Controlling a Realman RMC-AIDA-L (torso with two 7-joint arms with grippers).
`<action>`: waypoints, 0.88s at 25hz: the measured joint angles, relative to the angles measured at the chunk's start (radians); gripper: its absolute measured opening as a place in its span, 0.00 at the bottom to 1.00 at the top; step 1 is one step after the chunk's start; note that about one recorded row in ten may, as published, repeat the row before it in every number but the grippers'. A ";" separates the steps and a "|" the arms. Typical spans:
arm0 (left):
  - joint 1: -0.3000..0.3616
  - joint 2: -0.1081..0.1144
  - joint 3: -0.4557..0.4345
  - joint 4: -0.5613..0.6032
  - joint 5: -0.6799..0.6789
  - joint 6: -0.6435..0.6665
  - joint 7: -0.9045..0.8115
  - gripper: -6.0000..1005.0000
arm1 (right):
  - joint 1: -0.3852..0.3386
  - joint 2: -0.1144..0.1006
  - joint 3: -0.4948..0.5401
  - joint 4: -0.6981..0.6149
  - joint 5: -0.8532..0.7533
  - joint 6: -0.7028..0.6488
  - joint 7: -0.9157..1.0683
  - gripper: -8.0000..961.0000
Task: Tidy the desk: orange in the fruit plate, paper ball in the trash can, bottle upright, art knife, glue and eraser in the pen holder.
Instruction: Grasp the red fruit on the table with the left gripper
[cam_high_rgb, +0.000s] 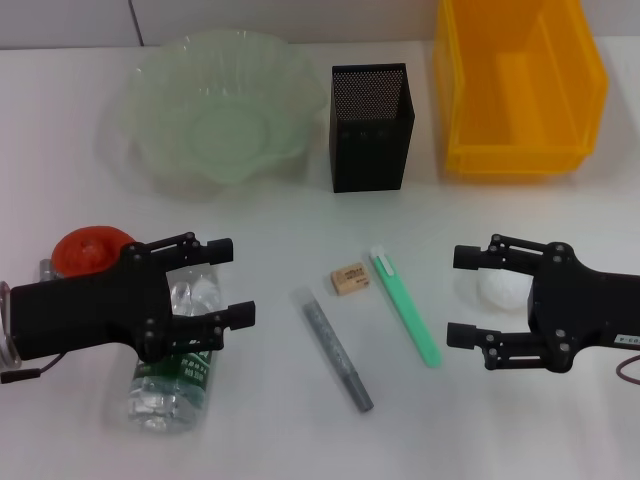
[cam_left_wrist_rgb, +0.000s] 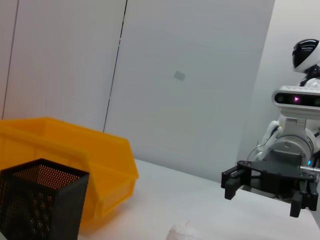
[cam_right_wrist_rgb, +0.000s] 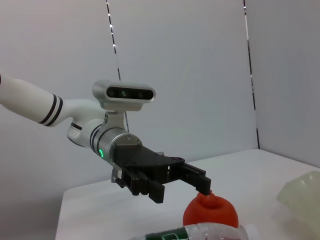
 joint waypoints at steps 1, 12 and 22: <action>0.000 0.000 0.000 0.000 0.000 0.000 0.000 0.79 | 0.000 0.000 0.000 0.000 0.000 0.000 0.000 0.86; 0.007 -0.008 -0.012 0.034 -0.007 -0.009 0.022 0.79 | 0.001 0.002 0.000 0.007 0.004 0.023 0.000 0.86; 0.118 -0.044 -0.319 0.029 0.004 -0.110 0.153 0.78 | -0.003 0.002 0.009 0.007 0.004 0.024 -0.001 0.86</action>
